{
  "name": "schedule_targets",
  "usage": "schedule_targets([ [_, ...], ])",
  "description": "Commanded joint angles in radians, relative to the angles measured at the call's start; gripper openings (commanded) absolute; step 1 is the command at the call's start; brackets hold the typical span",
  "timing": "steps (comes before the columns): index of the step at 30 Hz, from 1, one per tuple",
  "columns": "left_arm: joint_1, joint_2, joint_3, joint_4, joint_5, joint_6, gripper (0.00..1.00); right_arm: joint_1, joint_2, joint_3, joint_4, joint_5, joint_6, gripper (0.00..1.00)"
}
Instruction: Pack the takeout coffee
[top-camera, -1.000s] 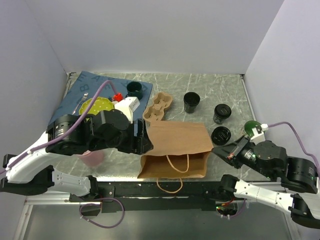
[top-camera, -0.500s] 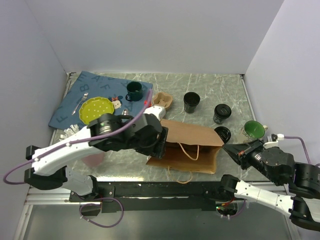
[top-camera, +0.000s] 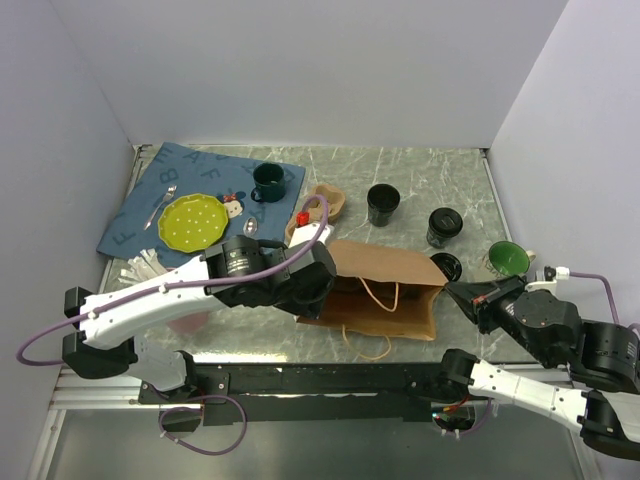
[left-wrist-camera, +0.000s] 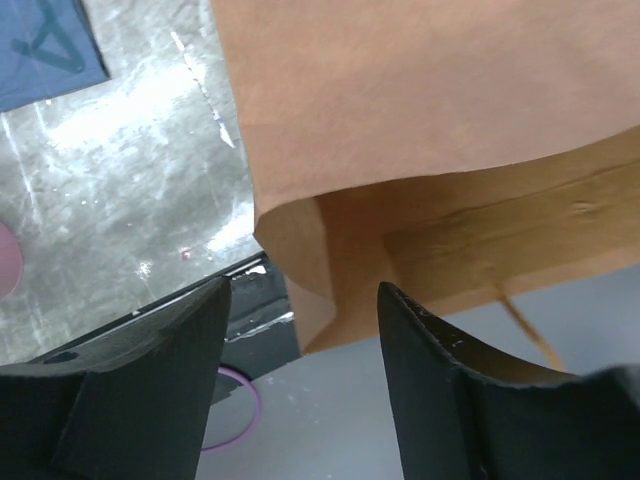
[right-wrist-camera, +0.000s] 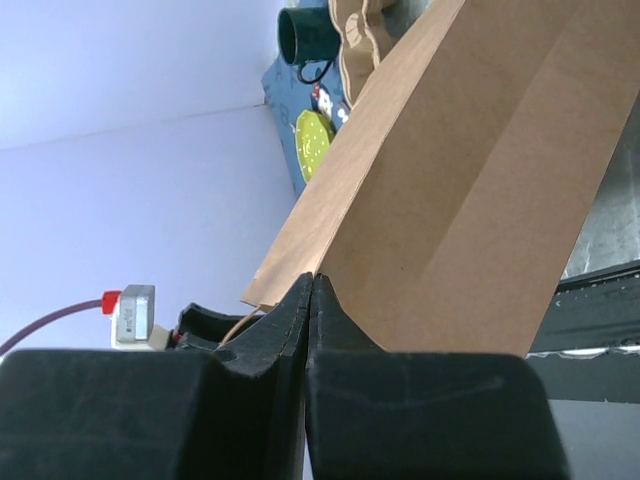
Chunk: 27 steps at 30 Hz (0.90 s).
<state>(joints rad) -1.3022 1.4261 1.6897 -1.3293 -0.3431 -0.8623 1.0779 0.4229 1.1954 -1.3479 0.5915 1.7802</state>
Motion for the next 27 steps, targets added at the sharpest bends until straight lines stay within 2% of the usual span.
schedule_targets([
  [1, 0.004, -0.038, -0.056, 0.044, -0.044, 0.008, 0.64, 0.005, 0.040, 0.036, -0.137, 0.062, 0.005, 0.00],
  [4, 0.011, -0.033, -0.078, 0.074, -0.028, 0.020, 0.58, 0.005, 0.054, 0.055, -0.135, 0.067, -0.017, 0.00],
  [5, 0.014, -0.036, -0.079, 0.084, -0.024, 0.023, 0.41, 0.005, 0.057, 0.059, -0.132, 0.067, -0.031, 0.00],
  [6, 0.017, -0.036, -0.065, 0.090, -0.014, 0.028, 0.29, 0.005, 0.068, 0.075, -0.132, 0.068, -0.047, 0.00],
  [8, 0.049, -0.027, -0.013, 0.058, 0.036, 0.026, 0.09, 0.007, 0.086, 0.105, -0.151, 0.073, -0.109, 0.03],
  [9, 0.079, -0.010, 0.075, 0.030, 0.064, 0.022, 0.06, 0.005, 0.115, 0.153, -0.160, 0.071, -0.134, 0.08],
  [10, 0.092, -0.006, 0.126, -0.022, 0.082, 0.002, 0.04, 0.005, 0.134, 0.180, -0.183, 0.073, -0.192, 0.14],
  [11, 0.101, -0.003, 0.171, -0.043, 0.110, -0.009, 0.02, 0.005, 0.152, 0.211, -0.191, 0.071, -0.224, 0.27],
  [12, 0.128, -0.019, 0.201, -0.042, 0.134, -0.007, 0.02, 0.005, 0.192, 0.271, -0.203, 0.071, -0.293, 0.32],
  [16, 0.208, -0.072, 0.125, -0.028, 0.236, -0.041, 0.02, 0.007, 0.278, 0.369, -0.220, 0.041, -0.462, 0.50],
  [18, 0.234, -0.082, 0.058, -0.025, 0.279, -0.034, 0.04, 0.005, 0.315, 0.389, -0.221, 0.008, -0.525, 0.52],
  [22, 0.238, -0.076, 0.021, -0.030, 0.317, -0.035, 0.11, 0.005, 0.355, 0.382, -0.220, -0.051, -0.556, 0.54],
  [27, 0.244, -0.093, 0.005, -0.031, 0.315, -0.035, 0.11, 0.007, 0.412, 0.385, -0.177, -0.149, -0.653, 0.53],
])
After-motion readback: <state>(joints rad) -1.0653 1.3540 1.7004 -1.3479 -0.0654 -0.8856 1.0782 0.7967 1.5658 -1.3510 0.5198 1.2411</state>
